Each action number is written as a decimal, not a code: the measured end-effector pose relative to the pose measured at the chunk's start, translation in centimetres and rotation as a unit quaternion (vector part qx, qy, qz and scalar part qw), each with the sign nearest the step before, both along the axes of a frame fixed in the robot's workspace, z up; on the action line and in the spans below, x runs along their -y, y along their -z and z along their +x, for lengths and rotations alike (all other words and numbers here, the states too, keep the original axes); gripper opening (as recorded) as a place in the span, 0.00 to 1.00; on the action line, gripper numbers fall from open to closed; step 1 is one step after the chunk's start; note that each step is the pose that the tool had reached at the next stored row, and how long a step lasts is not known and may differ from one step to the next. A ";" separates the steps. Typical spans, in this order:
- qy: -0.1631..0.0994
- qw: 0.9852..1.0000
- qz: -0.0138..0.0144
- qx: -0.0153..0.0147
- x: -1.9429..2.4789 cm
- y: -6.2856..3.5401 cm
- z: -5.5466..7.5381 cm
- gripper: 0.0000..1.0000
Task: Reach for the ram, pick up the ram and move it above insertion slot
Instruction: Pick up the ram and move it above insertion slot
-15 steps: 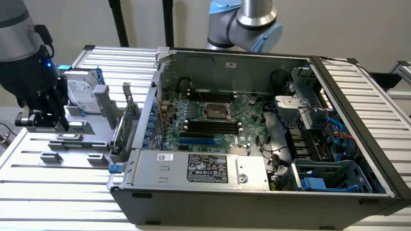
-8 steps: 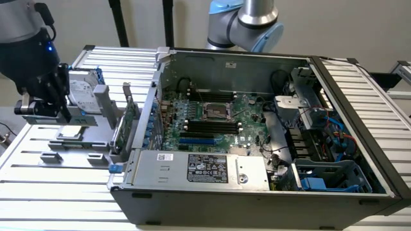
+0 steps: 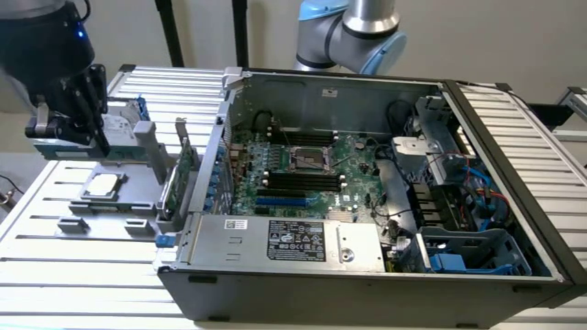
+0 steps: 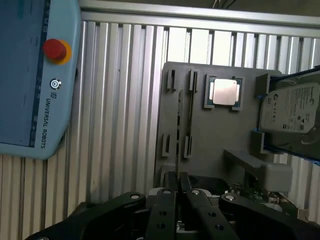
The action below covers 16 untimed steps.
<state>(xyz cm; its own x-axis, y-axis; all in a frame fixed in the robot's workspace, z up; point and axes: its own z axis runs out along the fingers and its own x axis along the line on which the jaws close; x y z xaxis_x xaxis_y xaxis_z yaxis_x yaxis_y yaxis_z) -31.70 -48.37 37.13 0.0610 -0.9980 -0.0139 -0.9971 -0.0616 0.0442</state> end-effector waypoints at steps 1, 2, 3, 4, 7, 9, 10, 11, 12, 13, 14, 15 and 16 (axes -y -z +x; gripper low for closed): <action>0.000 1.000 0.001 0.000 0.00 -0.42 0.5 0.14; 0.000 1.000 0.001 -0.001 -0.01 -0.76 0.9 0.14; 0.000 1.000 0.003 -0.001 0.00 -1.02 1.4 0.14; 0.000 1.000 0.004 -0.001 0.00 -1.21 1.8 0.14; 0.000 1.000 0.007 -0.001 0.00 -1.64 3.2 0.14; 0.000 1.000 0.010 -0.001 0.00 -1.75 4.1 0.14; 0.000 1.000 0.011 -0.001 0.00 -1.78 4.6 0.14; 0.000 1.000 0.013 -0.002 0.00 -1.81 5.0 0.14; 0.000 1.000 0.014 -0.002 0.00 -1.84 5.4 0.14; 0.000 1.000 0.015 -0.002 0.00 -1.86 5.9 0.14; 0.000 1.000 0.016 -0.002 0.00 -1.89 6.3 0.14; 0.000 1.000 0.017 -0.002 0.00 -1.91 6.8 0.14; 0.000 1.000 0.018 -0.002 0.00 -1.92 7.3 0.14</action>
<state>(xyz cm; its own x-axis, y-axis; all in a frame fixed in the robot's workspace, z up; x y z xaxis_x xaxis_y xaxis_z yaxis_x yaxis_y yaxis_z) -24.44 -48.37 39.05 0.0613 -0.9969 -0.0501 -0.9969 -0.0636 0.0453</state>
